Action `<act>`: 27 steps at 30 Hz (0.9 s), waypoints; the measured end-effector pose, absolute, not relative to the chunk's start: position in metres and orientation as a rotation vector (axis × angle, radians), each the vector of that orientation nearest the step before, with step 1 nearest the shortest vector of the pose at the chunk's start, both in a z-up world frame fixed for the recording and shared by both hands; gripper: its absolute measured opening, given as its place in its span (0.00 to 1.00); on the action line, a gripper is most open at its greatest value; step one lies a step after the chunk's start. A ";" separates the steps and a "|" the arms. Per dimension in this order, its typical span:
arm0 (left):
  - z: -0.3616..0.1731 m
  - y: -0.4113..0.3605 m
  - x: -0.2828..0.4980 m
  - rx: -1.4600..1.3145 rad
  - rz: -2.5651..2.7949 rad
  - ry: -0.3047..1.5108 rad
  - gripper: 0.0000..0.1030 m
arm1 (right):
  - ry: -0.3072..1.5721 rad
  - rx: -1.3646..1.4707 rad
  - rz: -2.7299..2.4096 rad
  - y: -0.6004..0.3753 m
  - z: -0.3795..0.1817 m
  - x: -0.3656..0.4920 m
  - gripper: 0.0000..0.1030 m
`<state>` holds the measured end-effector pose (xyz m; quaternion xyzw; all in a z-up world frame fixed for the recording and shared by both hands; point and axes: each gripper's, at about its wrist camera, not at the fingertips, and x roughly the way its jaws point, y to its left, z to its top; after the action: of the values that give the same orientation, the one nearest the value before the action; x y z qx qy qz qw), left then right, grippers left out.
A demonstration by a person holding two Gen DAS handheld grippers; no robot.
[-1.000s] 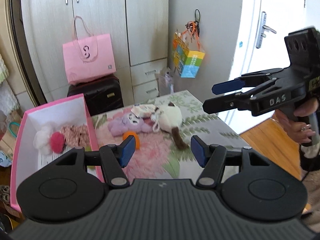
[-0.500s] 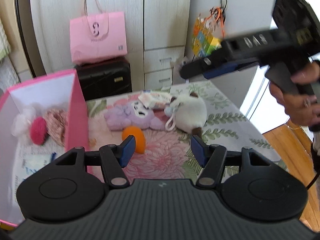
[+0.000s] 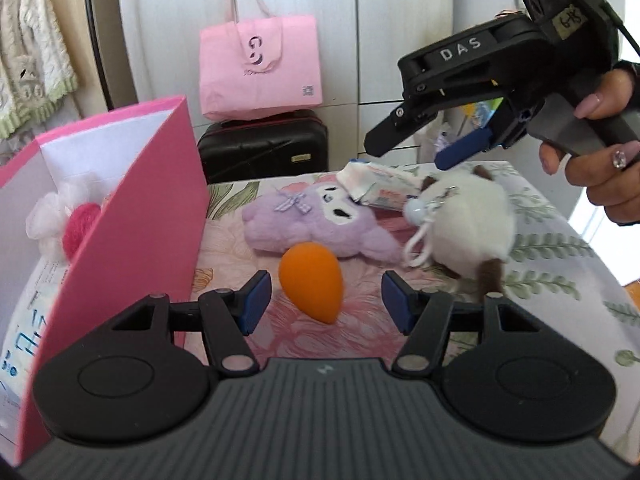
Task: Organize soft objects
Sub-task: 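Grasp the orange sponge with the left tool while the right tool grasps the white wipes pack, then carry the orange sponge and white wipes pack over the shoebox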
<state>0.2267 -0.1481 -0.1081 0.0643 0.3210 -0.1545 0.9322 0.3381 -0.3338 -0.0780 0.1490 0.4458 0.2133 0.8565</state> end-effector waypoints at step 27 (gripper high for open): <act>-0.110 -0.140 0.231 0.073 -0.339 0.643 0.34 | 0.840 0.323 0.404 -0.330 -0.096 0.341 0.80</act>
<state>0.2314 -0.1401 -0.1097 0.0359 0.3146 -0.1656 0.9340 0.3406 -0.3300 -0.0961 0.1550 0.4032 0.1941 0.8808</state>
